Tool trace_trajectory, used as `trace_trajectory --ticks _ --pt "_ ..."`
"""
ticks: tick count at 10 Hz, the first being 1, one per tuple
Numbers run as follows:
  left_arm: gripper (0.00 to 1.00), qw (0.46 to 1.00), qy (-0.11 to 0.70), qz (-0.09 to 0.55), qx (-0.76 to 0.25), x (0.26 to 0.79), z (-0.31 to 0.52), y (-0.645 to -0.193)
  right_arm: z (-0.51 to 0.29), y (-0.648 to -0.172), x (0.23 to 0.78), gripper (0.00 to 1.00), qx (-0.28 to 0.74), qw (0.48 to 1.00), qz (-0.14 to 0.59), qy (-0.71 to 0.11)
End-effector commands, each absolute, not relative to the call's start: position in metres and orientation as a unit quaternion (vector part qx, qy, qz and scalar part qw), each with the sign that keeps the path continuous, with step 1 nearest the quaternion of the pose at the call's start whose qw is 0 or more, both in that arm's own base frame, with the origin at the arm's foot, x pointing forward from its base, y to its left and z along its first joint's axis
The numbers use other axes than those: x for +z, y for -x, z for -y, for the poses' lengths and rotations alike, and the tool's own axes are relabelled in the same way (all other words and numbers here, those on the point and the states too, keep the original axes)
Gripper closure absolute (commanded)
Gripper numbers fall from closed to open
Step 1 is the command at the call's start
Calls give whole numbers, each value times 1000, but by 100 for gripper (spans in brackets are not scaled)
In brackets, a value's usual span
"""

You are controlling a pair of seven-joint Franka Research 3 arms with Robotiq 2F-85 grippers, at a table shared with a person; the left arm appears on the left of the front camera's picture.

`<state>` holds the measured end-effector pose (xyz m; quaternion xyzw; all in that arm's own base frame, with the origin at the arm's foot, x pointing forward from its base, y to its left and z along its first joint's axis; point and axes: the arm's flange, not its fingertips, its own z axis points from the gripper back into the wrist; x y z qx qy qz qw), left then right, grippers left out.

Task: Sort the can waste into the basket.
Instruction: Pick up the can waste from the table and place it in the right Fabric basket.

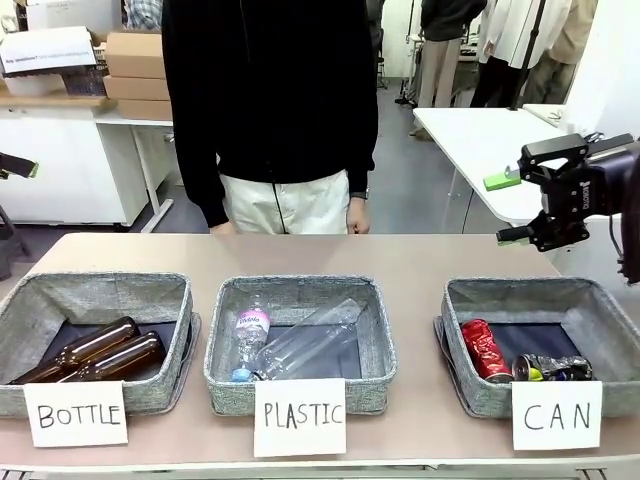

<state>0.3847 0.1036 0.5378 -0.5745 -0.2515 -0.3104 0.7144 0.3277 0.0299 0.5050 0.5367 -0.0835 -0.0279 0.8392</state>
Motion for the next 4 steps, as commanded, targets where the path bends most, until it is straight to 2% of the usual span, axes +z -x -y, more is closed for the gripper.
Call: trace_trajectory --ticks 1,4 --pt "0 715 572 252 -312 539 -104 -383 -29 -328 503 0 -17 839 86 -537" --pt "0 715 572 252 -312 539 -104 -383 -29 -328 503 0 -17 839 86 -537"
